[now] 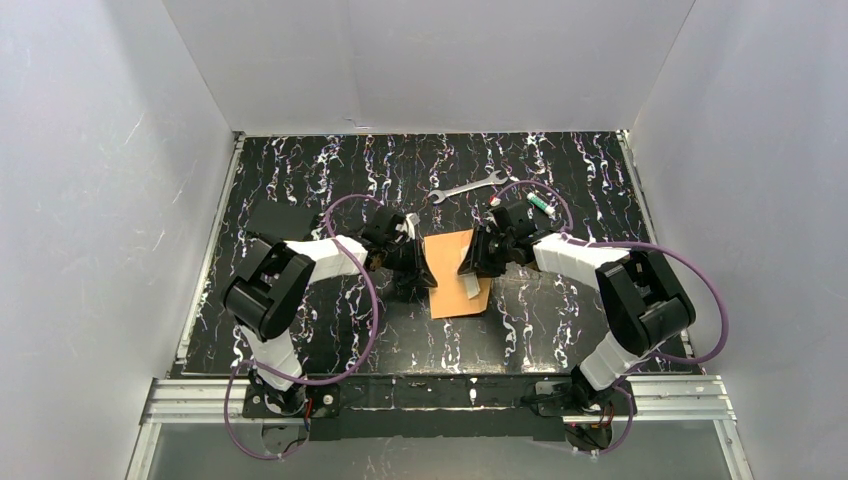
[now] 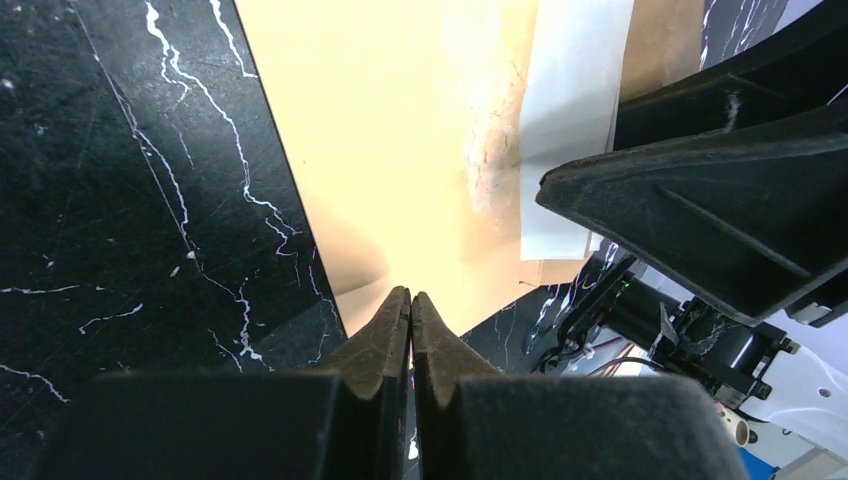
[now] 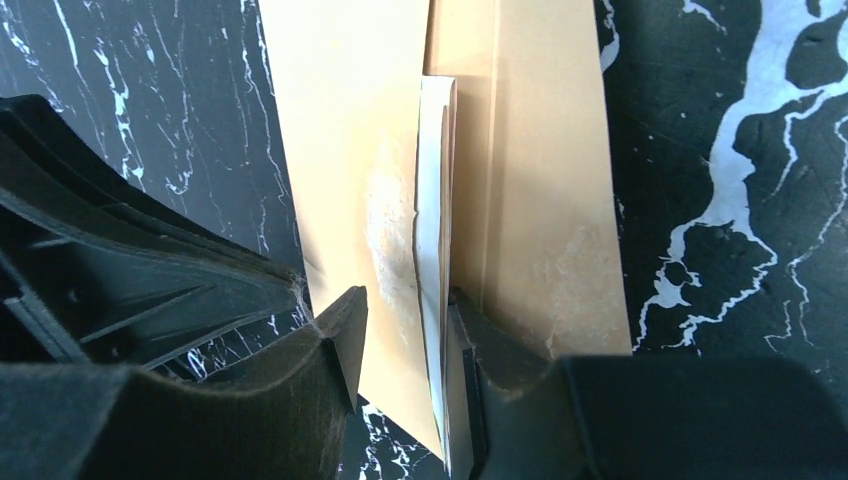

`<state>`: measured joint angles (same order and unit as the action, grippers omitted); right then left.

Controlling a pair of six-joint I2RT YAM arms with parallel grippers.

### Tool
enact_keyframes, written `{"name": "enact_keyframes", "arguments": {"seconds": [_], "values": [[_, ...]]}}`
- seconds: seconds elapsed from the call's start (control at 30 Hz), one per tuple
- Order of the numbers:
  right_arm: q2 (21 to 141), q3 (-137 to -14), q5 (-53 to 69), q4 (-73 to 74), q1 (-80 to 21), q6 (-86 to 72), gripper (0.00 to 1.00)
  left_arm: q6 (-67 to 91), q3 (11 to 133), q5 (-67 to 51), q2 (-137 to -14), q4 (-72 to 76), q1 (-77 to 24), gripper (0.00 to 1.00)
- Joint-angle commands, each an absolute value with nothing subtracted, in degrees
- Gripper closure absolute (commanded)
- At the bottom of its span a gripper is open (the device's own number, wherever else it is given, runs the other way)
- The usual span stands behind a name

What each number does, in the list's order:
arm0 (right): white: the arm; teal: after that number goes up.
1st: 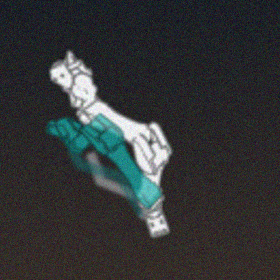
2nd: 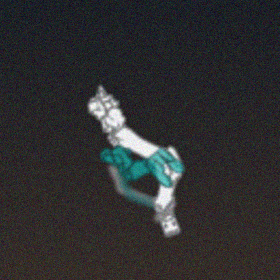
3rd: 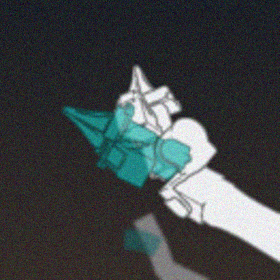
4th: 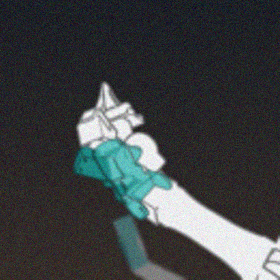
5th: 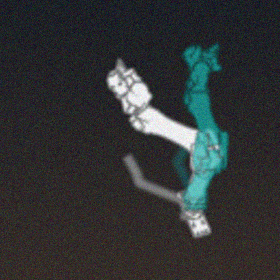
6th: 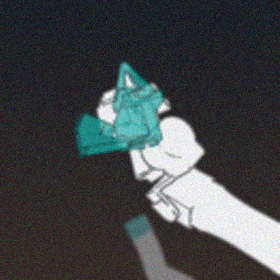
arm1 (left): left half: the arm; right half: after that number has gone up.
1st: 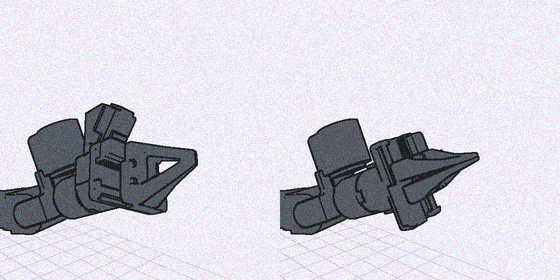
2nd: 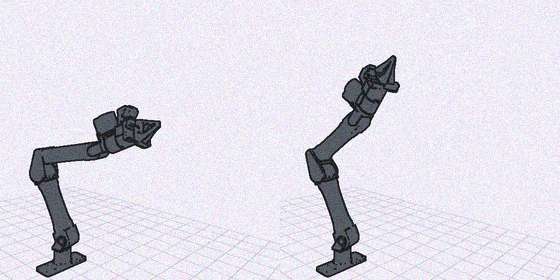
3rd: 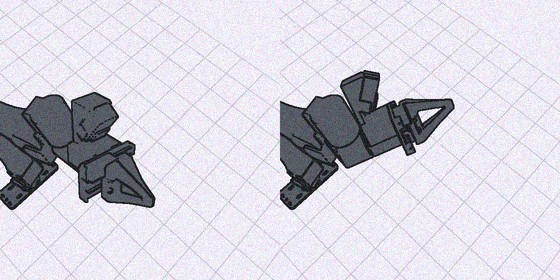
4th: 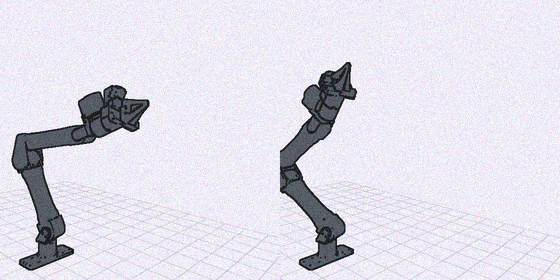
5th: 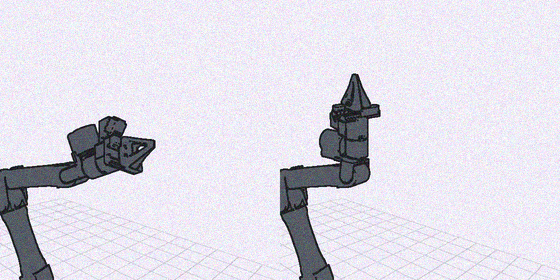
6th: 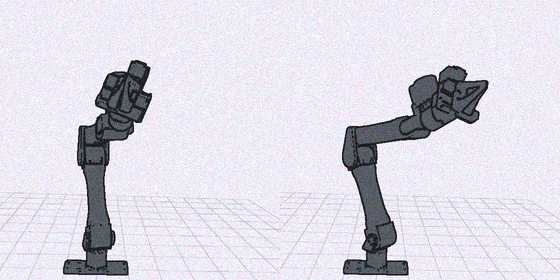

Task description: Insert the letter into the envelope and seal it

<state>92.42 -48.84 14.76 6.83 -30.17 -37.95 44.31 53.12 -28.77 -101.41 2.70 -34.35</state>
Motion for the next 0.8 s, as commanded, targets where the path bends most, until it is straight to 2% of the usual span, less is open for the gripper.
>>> {"name": "enact_keyframes", "arguments": {"seconds": [0.0,0.17,0.3,0.47,0.63,0.77], "values": [[92.66,-49.91,16.46,3.98,-30.41,-37.58,0.58,43.86,53.06,-30.41,-102.17,2.55,-34.57,1.00],[91.22,-50.93,14.95,7.75,-30.39,-35.16,0.47,43.69,54.34,-26.38,-105.74,-3.15,-34.61,1.00],[90.82,-50.87,12.43,10.49,-29.66,-32.59,0.46,41.50,57.24,-24.91,-109.13,-10.63,-34.54,1.00],[90.81,-49.88,12.23,11.32,-28.83,-33.92,0.56,41.94,57.04,-24.91,-109.63,-10.65,-34.56,1.00],[89.32,-49.19,7.40,14.21,-28.76,-35.08,0.61,41.34,57.56,-24.25,-109.55,-12.03,-34.54,1.00],[90.25,-48.51,7.93,14.25,-28.74,-34.55,0.74,41.39,58.15,-24.17,-110.40,-13.65,-34.54,1.00]]}}
